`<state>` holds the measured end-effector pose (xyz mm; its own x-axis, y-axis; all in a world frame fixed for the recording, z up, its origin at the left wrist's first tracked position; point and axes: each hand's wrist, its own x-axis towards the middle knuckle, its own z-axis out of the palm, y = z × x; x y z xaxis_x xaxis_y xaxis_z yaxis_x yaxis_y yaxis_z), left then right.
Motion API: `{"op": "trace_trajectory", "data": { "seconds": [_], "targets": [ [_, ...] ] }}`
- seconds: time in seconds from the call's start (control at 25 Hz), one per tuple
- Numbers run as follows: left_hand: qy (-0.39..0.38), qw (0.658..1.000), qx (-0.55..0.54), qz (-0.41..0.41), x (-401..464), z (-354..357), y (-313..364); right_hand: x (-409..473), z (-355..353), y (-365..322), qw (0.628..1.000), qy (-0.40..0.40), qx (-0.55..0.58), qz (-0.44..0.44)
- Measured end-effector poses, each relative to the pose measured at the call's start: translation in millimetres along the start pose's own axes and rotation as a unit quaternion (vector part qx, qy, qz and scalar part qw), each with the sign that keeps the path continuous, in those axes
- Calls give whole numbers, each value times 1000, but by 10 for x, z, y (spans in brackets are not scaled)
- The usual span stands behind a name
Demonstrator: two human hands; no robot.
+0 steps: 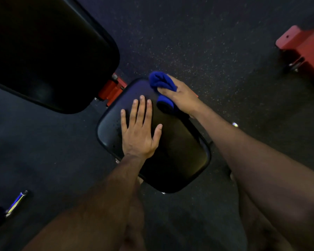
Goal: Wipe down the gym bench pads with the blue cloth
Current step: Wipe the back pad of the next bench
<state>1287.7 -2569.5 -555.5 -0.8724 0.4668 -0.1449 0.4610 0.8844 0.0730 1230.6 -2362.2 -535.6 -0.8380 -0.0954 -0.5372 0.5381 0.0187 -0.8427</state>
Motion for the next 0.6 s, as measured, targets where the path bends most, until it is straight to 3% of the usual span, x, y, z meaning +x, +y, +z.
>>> {"op": "trace_trajectory", "data": {
  "seconds": [0.28,0.6],
  "targets": [
    [4,1000,-2,-6,-6,39,-17,-1359,-203,695,992,57,-1,112],
    [12,1000,-4,-1,7,52,-34,317,50,-83,1000,-5,-16,11]
  ]
}}
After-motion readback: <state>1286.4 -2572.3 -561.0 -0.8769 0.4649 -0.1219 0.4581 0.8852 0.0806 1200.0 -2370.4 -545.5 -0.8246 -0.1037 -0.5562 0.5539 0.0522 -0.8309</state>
